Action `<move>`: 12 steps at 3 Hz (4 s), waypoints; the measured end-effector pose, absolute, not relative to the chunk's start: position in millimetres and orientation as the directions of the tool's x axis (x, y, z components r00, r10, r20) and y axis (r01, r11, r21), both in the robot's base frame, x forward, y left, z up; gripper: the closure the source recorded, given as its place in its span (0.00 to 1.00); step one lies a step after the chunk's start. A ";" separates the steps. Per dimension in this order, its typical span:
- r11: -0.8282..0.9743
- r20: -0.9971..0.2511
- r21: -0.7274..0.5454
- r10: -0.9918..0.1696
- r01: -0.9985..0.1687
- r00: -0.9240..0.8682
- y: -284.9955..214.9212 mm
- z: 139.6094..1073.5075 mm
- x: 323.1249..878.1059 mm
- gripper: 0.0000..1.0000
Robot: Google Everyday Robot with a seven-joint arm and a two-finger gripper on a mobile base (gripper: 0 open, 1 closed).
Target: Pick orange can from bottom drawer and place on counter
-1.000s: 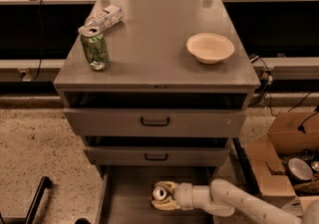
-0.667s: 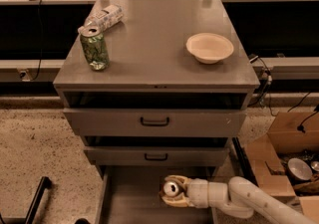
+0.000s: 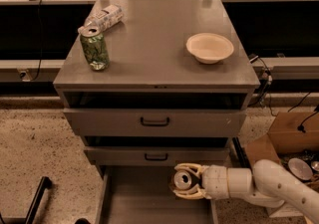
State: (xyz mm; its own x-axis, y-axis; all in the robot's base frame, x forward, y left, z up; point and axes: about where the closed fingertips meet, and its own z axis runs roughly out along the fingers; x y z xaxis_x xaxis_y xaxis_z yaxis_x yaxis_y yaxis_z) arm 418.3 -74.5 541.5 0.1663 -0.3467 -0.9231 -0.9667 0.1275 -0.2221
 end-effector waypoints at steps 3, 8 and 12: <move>-0.181 -0.778 -0.265 -0.540 -0.947 0.321 -97.6 708.6 476.6 1.00; -0.621 -0.571 -0.075 -0.615 -0.780 0.544 56.0 828.7 432.8 1.00; -0.192 -0.718 -0.150 -0.653 -0.970 0.240 17.9 937.4 578.9 1.00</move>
Offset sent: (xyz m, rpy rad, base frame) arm 0.0723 -0.0431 0.2188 -0.2828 0.0543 0.2897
